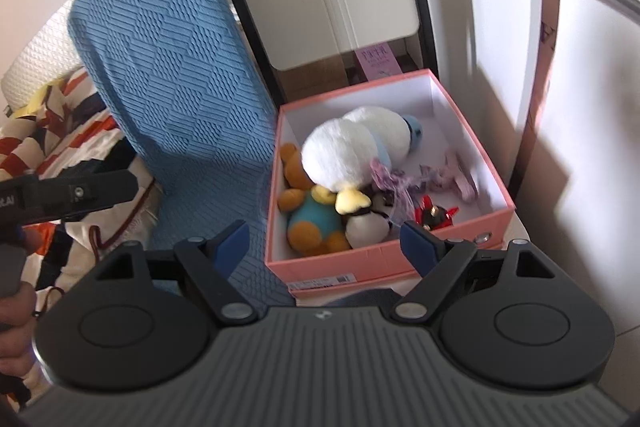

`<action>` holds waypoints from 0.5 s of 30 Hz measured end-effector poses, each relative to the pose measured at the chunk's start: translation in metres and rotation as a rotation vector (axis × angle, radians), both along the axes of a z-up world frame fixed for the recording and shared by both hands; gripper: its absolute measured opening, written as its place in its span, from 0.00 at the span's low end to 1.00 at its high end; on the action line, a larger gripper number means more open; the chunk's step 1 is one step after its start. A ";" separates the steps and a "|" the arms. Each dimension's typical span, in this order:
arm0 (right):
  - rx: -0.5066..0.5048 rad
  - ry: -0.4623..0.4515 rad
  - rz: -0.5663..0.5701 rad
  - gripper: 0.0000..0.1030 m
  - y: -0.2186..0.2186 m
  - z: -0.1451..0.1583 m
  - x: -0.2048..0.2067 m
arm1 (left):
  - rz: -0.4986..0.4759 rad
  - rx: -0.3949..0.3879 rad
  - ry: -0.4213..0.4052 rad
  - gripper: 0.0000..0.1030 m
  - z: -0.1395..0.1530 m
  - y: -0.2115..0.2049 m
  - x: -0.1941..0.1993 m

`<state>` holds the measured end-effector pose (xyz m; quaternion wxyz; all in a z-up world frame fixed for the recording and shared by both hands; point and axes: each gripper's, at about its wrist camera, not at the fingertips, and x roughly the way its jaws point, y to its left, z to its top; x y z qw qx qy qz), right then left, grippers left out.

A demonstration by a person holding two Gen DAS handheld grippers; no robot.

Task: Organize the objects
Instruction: 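Withdraw both open tools up away from the filled pink box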

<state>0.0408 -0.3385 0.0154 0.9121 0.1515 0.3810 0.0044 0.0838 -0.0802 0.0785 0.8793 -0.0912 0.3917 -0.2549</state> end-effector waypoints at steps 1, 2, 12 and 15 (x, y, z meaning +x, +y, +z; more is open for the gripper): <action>-0.010 0.003 -0.006 0.82 0.001 -0.002 -0.001 | -0.002 0.000 0.003 0.92 -0.002 0.000 -0.001; -0.024 0.005 -0.013 0.82 0.001 -0.005 -0.002 | -0.004 -0.001 0.007 0.92 -0.005 -0.001 -0.001; 0.000 0.029 -0.026 0.82 0.000 -0.017 -0.009 | -0.010 0.002 0.024 0.92 -0.017 -0.006 -0.005; 0.011 0.034 -0.025 0.82 0.001 -0.019 -0.010 | -0.020 -0.003 0.025 0.92 -0.019 -0.006 -0.006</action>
